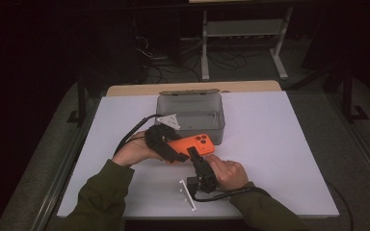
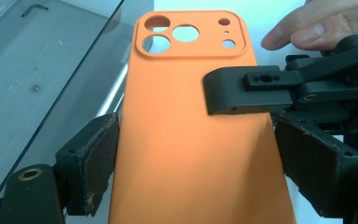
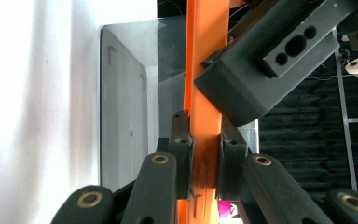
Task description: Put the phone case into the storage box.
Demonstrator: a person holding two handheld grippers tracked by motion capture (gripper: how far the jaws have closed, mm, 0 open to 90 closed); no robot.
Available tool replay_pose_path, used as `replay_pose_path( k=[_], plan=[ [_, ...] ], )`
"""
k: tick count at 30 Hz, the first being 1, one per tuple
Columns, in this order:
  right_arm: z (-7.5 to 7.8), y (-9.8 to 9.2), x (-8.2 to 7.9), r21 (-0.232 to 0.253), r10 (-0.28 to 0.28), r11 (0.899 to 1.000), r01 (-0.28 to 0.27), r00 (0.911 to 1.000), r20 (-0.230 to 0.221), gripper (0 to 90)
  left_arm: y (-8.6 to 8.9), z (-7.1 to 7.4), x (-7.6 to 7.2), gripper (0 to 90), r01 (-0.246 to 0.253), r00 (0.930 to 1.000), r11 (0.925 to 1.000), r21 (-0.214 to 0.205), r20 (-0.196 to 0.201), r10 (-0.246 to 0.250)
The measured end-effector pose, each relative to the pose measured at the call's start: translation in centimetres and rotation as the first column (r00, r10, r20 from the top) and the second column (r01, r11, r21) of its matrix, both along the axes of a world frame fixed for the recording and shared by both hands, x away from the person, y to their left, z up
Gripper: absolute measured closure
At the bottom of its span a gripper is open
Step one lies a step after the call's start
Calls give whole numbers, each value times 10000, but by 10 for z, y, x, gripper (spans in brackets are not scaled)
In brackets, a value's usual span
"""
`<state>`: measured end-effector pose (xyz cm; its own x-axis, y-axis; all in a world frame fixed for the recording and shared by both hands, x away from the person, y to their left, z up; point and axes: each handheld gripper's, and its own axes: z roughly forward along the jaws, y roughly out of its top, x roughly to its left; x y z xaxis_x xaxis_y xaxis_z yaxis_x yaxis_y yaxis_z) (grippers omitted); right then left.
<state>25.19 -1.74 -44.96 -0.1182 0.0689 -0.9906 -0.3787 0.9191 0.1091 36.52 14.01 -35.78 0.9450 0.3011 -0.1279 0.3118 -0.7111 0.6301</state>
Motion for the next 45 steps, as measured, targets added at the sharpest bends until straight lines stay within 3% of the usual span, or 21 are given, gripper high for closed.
replay_pose_path(
  k=[6, 28, 45],
  plan=[
    [0, 0, 0, -35, 39, 10000, -39, 10000, -61, 791, 1, 3, -1, 155, -68, 9998, 9995, -293, 209, 74],
    [0, -2, 2, -21, -103, 9999, 102, 9999, -133, 791, 22, 14, -1, 153, -439, 9981, 9974, -573, 404, 462],
    [-2, -4, 4, 21, -192, 9998, 192, 9996, -198, 790, 66, 10, -7, 149, -1149, 9900, 9902, -791, 726, 1207]
  ],
)
